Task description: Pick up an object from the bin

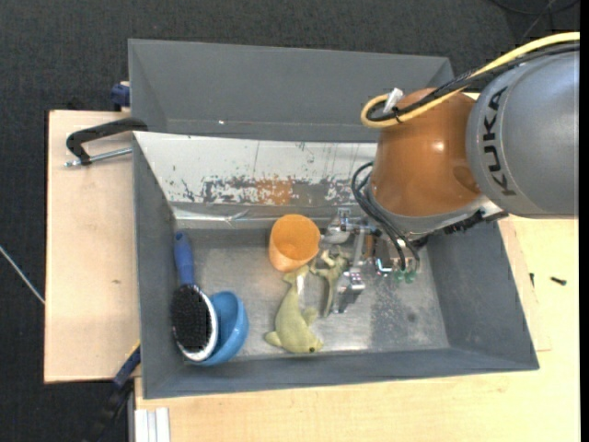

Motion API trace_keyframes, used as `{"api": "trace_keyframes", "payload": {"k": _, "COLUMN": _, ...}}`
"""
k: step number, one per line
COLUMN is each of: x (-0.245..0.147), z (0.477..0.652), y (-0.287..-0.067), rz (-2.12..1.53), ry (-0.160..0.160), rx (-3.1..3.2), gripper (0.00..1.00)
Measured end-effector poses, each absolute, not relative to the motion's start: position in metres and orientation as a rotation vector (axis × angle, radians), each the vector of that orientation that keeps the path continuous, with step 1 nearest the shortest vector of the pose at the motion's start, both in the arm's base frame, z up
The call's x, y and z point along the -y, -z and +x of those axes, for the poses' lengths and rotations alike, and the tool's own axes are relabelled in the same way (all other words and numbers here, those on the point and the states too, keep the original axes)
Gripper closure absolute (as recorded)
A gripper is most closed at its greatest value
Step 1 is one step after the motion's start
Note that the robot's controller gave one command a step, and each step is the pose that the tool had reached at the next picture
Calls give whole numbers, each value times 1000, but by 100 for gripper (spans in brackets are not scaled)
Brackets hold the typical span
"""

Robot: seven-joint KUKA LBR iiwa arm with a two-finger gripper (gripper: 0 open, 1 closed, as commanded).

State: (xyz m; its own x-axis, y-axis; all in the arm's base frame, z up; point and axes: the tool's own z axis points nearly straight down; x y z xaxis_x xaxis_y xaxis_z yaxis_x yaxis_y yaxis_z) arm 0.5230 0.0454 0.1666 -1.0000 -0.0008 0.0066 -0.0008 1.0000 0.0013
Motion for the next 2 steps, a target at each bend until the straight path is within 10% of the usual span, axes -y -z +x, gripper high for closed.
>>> {"api": "trace_keyframes", "payload": {"k": 1, "x": -19, "z": 580, "y": -92, "rz": -67, "ry": 1, "rx": 3149, "gripper": 0}}
{"api": "trace_keyframes", "payload": {"k": 2, "x": -20, "z": 579, "y": -89, "rz": -66, "ry": 3, "rx": 3145, "gripper": 100}}
